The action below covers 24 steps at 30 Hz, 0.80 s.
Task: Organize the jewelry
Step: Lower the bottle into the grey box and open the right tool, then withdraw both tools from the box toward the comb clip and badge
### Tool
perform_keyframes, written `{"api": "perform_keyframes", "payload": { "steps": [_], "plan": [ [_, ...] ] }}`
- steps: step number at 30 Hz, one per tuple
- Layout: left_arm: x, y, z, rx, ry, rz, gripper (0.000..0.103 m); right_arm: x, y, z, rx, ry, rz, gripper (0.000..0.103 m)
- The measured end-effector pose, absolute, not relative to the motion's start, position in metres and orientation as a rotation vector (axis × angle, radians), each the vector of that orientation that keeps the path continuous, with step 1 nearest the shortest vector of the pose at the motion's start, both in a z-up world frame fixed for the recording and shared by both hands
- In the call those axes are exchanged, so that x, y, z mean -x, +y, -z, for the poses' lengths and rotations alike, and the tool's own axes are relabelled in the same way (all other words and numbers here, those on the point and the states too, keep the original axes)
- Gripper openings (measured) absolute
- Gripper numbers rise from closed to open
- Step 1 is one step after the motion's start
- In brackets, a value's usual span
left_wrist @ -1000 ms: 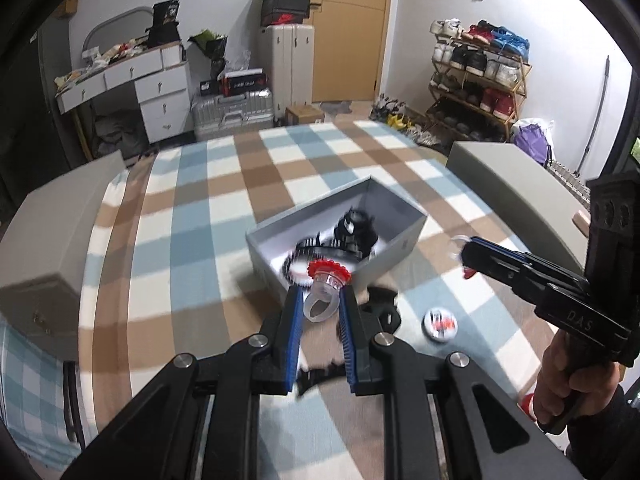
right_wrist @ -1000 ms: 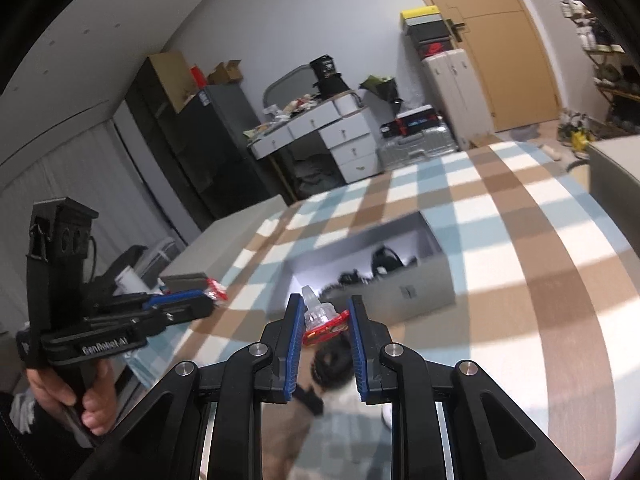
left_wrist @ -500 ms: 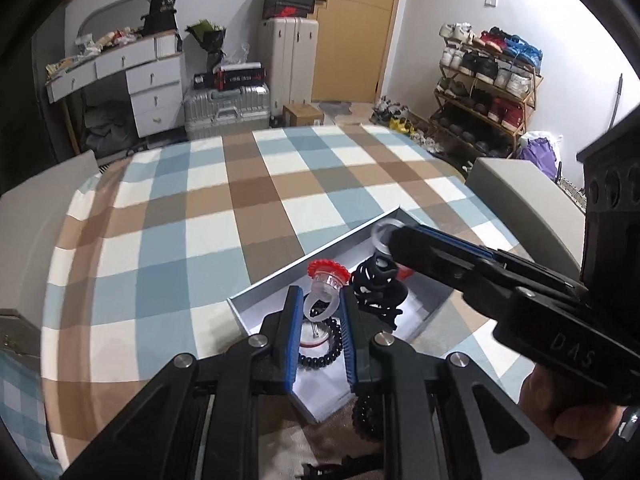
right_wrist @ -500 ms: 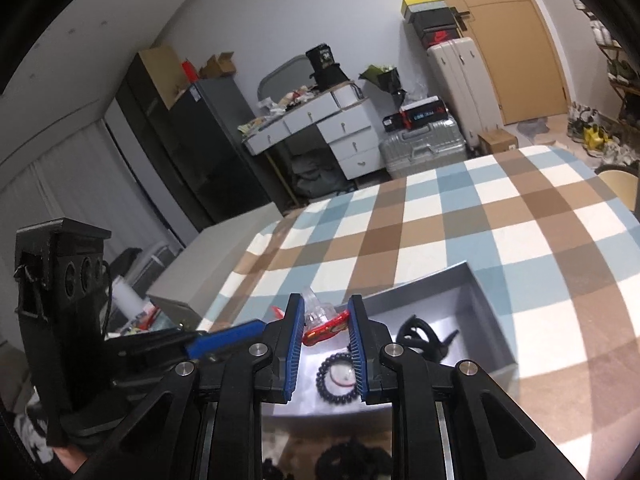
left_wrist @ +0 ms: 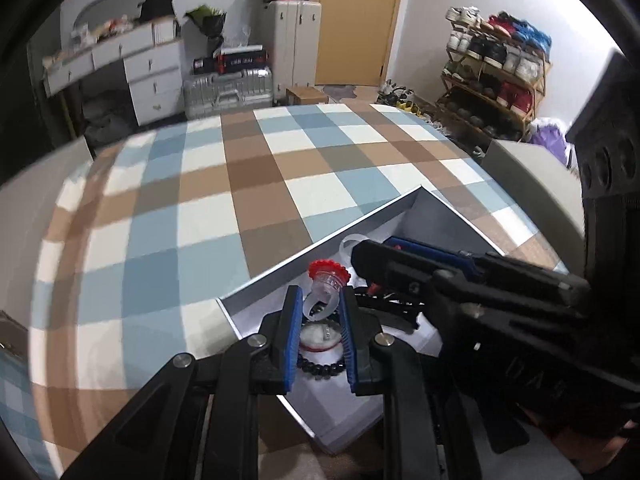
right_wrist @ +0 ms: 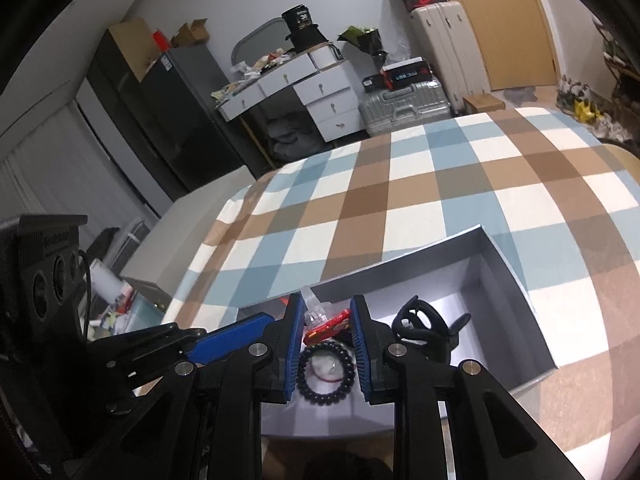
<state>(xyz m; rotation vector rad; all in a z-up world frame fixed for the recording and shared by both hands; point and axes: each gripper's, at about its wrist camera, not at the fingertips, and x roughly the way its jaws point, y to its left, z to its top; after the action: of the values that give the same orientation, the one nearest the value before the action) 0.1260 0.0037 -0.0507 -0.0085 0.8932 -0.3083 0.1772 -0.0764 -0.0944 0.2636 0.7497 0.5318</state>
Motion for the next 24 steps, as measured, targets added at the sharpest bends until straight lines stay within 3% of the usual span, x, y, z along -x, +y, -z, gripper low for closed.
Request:
{"api": "perform_keyframes", "payload": {
  "steps": [3, 4, 5, 7, 8, 24],
  "plan": [
    [-0.128, 0.001, 0.051, 0.005, 0.896, 0.305, 0.017, -0.174, -0.082, 0.095, -0.306, 0.737, -0.541, 0.027],
    [-0.127, -0.002, 0.049, -0.009, 0.886, 0.304, 0.019, -0.174, -0.083, 0.095, -0.311, 0.730, -0.536, 0.032],
    [-0.125, -0.003, 0.047, -0.017, 0.881, 0.310, 0.026, -0.173, -0.085, 0.094, -0.320, 0.718, -0.529, 0.037],
    [-0.123, -0.004, 0.045, -0.021, 0.869, 0.305, 0.044, -0.169, -0.090, 0.091, -0.346, 0.684, -0.535, 0.060],
    [-0.120, -0.004, 0.043, -0.013, 0.858, 0.306, 0.052, -0.167, -0.092, 0.089, -0.355, 0.667, -0.536, 0.062],
    [-0.084, 0.000, 0.026, -0.043, 0.793, 0.254, 0.054, -0.120, -0.111, 0.066, -0.381, 0.593, -0.535, 0.066]
  ]
}}
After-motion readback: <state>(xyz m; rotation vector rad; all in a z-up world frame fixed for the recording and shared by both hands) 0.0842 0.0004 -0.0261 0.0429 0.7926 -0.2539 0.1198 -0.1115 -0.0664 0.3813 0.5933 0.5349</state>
